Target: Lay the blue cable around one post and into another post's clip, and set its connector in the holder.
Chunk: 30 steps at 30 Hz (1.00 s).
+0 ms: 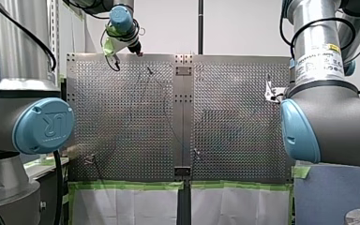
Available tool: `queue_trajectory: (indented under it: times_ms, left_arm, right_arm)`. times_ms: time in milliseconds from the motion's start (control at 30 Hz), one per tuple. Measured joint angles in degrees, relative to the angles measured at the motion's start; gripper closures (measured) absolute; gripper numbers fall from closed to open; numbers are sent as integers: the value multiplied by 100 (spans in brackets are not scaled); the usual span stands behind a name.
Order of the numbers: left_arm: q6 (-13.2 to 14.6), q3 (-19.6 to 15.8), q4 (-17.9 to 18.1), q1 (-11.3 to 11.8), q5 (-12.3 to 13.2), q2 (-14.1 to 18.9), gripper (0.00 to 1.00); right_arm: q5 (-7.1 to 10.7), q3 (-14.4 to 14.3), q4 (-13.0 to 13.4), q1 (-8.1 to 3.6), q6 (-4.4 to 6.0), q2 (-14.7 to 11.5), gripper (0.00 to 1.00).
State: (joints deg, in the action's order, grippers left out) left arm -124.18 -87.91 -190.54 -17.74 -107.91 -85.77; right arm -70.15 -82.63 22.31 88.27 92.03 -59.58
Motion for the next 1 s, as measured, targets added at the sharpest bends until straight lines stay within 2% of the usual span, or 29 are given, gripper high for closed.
queue_trajectory:
  times_ms: [400, 1000]
  left_arm:
    - [614, 4, 7, -4, 108, -2, 0]
    - [1518, -1, -1, -8, 116, -11, 0]
  right_arm:
    - [0, 0, 0, 0, 0, 0, 0]
    - [0, 0, 0, 0, 0, 0, 0]
